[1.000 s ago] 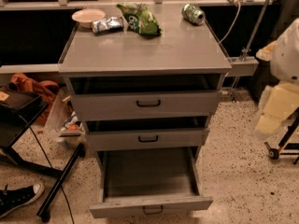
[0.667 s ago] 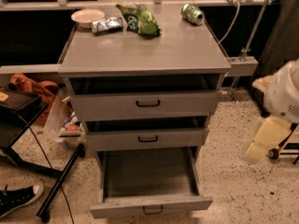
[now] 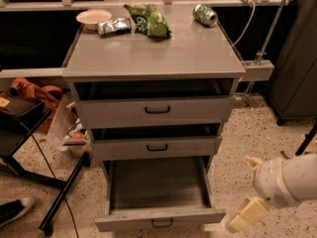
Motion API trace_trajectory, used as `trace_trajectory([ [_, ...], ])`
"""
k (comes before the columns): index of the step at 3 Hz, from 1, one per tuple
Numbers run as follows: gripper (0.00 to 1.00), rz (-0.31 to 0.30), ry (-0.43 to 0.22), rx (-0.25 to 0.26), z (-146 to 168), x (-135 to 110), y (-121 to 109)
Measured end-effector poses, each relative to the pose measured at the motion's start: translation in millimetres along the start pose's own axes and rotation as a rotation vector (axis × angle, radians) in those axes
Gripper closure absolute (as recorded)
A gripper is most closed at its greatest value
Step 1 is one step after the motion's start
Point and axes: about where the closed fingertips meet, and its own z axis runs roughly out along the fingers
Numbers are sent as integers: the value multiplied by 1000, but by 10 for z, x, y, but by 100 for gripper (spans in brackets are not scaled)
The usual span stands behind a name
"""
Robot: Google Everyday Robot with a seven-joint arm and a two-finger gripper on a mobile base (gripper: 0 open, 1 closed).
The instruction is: Close bottom drawer
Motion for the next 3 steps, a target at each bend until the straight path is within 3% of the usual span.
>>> trace_trajectory([
  [1,0,3,-67,18,208,77,-82],
  [2,0,7,-69,22,197,77,-80],
  [3,0,20,-65,56,412,376,-142],
])
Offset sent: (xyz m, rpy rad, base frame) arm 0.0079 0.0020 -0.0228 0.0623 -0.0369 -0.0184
